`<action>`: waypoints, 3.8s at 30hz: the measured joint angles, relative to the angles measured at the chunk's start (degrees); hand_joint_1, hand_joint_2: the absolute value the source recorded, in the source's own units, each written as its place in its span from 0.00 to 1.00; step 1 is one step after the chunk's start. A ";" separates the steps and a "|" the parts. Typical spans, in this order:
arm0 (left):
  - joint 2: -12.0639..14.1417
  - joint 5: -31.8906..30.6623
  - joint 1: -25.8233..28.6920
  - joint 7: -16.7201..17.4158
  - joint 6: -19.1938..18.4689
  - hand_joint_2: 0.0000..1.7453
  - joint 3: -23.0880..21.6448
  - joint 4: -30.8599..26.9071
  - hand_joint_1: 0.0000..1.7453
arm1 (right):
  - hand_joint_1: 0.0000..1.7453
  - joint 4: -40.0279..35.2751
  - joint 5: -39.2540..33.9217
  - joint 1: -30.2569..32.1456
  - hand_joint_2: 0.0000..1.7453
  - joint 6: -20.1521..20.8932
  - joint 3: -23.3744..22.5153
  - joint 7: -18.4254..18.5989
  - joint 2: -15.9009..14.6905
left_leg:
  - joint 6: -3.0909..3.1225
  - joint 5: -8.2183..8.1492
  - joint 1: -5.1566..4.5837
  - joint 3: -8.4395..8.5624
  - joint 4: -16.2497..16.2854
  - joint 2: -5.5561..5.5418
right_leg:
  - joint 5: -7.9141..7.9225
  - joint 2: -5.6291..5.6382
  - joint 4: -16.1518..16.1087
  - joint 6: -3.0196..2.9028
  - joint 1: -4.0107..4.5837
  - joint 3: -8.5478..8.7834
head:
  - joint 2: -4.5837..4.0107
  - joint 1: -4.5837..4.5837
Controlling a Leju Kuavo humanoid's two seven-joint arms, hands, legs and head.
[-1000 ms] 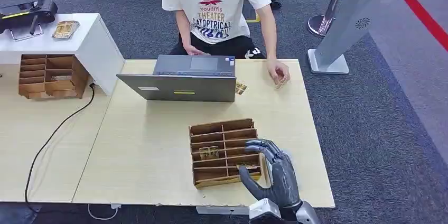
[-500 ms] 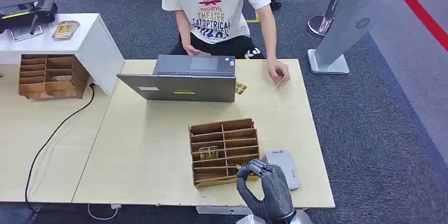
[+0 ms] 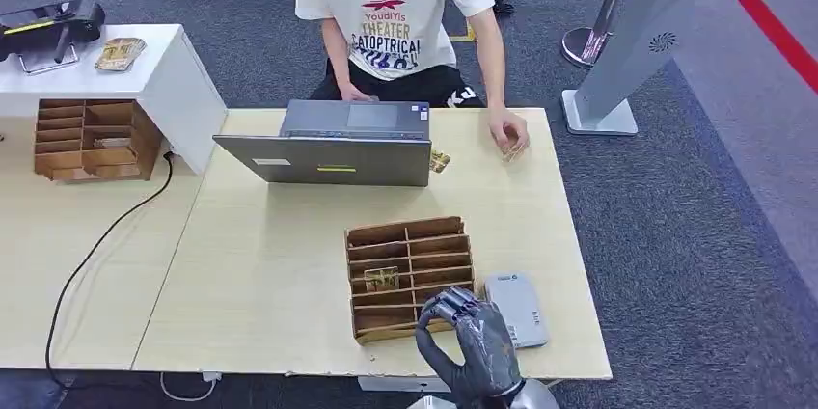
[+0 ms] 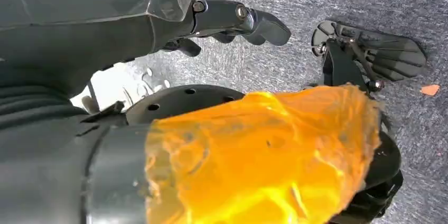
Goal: Pass the card to the sensor for recognition and then transmit it.
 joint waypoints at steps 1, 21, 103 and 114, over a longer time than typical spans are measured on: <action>0.00 0.00 0.00 -0.02 -0.07 0.00 0.00 0.00 0.00 | 0.64 0.31 0.15 -0.21 1.00 -0.18 0.09 0.20 -0.02 | 0.00 0.00 0.00 0.00 0.00 0.00 | 0.00 0.00 0.00 0.00 0.00 0.00 | 0.00 0.00; 0.00 -0.61 0.00 0.00 -0.39 0.00 -0.17 0.00 0.00 | 0.29 5.55 3.41 -3.02 1.00 -2.62 1.16 2.95 -0.90 | 0.00 0.00 0.00 0.00 0.00 0.00 | 0.00 0.00 0.00 0.00 0.00 0.00 | 0.00 0.00; -0.02 -1.53 -0.18 0.90 -0.52 0.00 -0.35 0.00 0.00 | 0.47 16.33 15.39 -11.17 1.00 -2.93 1.16 9.11 -3.02 | 0.00 0.00 0.00 0.01 0.01 0.00 | 0.00 0.00 0.00 0.00 0.00 0.00 | 0.00 0.00; -0.02 -1.46 -0.18 0.90 -0.52 0.00 -0.35 0.00 0.00 | 0.48 17.60 15.48 -11.24 1.00 -2.14 1.16 9.36 -3.02 | 0.00 0.00 0.00 0.01 0.00 0.00 | 0.00 0.00 0.00 0.00 0.00 0.00 | 0.00 0.00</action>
